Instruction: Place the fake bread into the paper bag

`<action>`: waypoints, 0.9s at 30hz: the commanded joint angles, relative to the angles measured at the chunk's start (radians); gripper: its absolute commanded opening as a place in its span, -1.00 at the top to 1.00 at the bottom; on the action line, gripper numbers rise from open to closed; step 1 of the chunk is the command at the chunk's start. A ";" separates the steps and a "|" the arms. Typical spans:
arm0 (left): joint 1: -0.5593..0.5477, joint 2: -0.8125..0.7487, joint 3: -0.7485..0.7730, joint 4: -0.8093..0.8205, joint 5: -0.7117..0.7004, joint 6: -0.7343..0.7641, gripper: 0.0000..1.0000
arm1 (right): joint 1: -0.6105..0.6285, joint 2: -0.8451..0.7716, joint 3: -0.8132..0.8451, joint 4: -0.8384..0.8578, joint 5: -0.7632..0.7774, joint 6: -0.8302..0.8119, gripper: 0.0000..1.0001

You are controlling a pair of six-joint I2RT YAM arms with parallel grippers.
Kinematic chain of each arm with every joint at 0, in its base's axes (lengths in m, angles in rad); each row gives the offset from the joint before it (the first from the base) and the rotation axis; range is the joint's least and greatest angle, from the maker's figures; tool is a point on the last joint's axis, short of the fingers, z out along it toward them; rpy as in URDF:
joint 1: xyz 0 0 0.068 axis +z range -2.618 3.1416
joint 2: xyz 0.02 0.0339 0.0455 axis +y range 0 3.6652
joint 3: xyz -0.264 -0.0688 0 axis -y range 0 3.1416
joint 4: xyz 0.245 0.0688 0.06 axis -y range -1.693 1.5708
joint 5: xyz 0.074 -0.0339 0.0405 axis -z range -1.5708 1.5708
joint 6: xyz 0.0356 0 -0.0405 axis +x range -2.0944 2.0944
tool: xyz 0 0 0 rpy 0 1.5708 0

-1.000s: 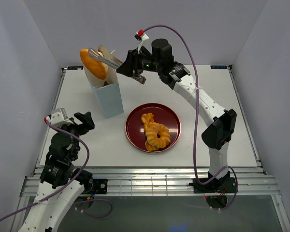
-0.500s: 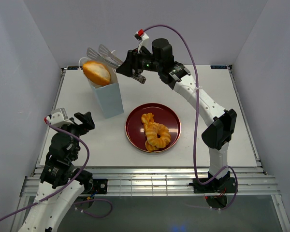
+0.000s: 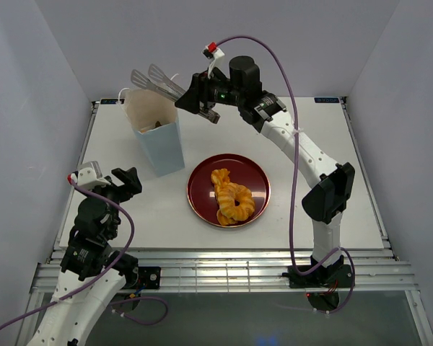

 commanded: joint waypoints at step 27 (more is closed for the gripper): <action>-0.003 0.020 -0.003 0.013 -0.011 0.003 -0.86 | -0.077 -0.764 -0.798 0.039 0.344 -0.174 -0.32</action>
